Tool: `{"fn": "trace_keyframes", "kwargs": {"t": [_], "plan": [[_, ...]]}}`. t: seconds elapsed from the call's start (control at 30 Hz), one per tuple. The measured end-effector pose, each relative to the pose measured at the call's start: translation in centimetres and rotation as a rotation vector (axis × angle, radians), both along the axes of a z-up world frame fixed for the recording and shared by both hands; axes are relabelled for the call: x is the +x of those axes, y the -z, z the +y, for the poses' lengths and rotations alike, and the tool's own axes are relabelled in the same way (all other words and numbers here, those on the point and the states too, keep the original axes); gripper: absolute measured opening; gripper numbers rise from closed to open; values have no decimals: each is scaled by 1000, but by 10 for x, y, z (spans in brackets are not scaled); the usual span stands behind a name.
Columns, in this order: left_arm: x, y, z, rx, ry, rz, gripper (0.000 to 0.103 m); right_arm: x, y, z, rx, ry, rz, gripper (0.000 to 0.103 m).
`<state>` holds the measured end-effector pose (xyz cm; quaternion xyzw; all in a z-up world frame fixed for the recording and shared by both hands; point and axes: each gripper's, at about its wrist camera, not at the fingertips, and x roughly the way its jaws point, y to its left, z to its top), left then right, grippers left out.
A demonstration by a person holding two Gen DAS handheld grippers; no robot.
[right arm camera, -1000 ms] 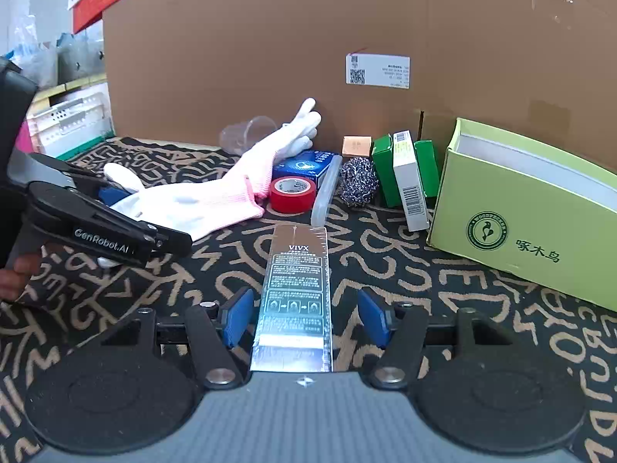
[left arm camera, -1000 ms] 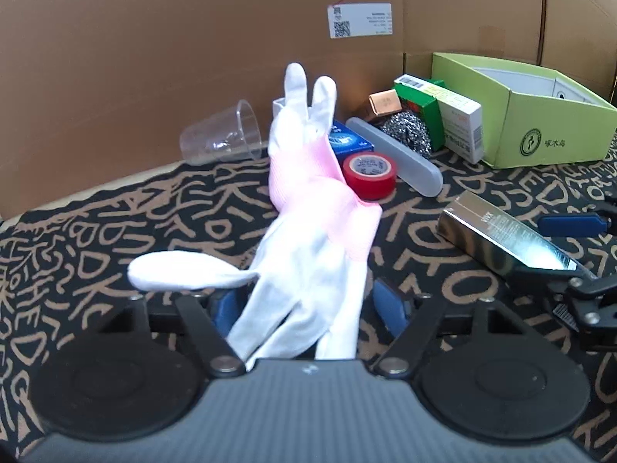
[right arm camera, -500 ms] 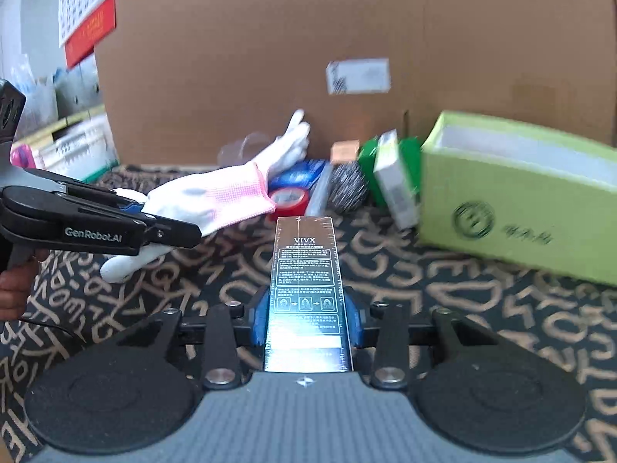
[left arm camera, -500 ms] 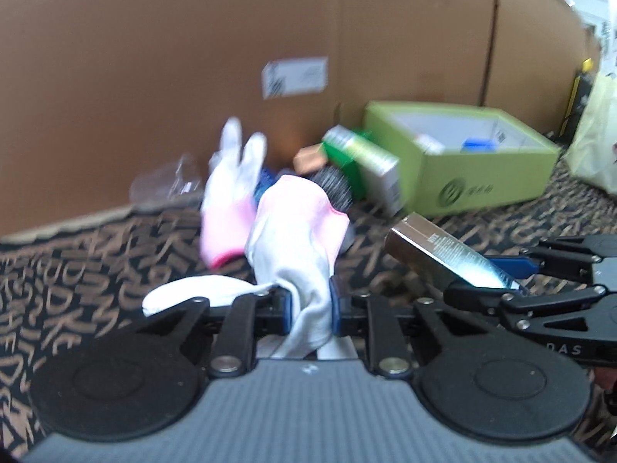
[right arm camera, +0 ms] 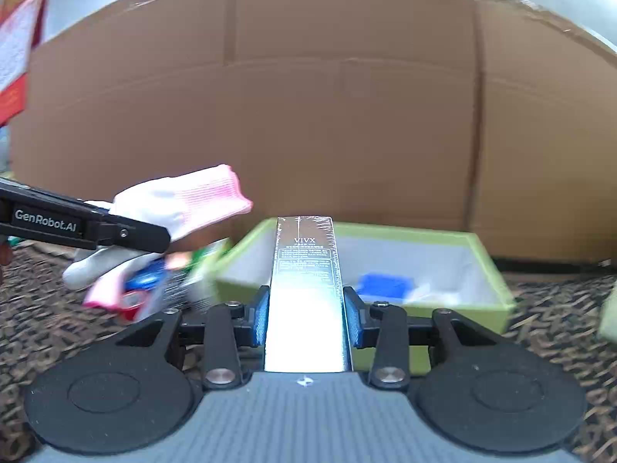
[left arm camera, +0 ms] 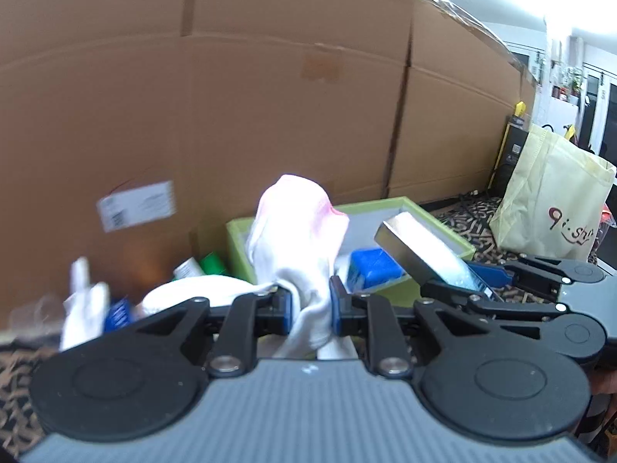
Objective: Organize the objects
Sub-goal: 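Carry VIVX box and glove into the shoebox and release both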
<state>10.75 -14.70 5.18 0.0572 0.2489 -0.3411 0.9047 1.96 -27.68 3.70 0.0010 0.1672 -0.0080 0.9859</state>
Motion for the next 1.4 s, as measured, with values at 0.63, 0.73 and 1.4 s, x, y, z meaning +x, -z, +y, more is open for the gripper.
{"fn": "trace_keyframes", "kwargs": {"t": [0.63,0.73,1.4], "plan": [[90,53,-120,63,-33,108,19,108,19,-98,-55,193,27,43],[92,64,-119,77,-15,109,53,112,29,-94,-78,185,45,46],[9,35,-25,-77,-147,-68,103,41,12,-50,-55,152,-165,85]]}}
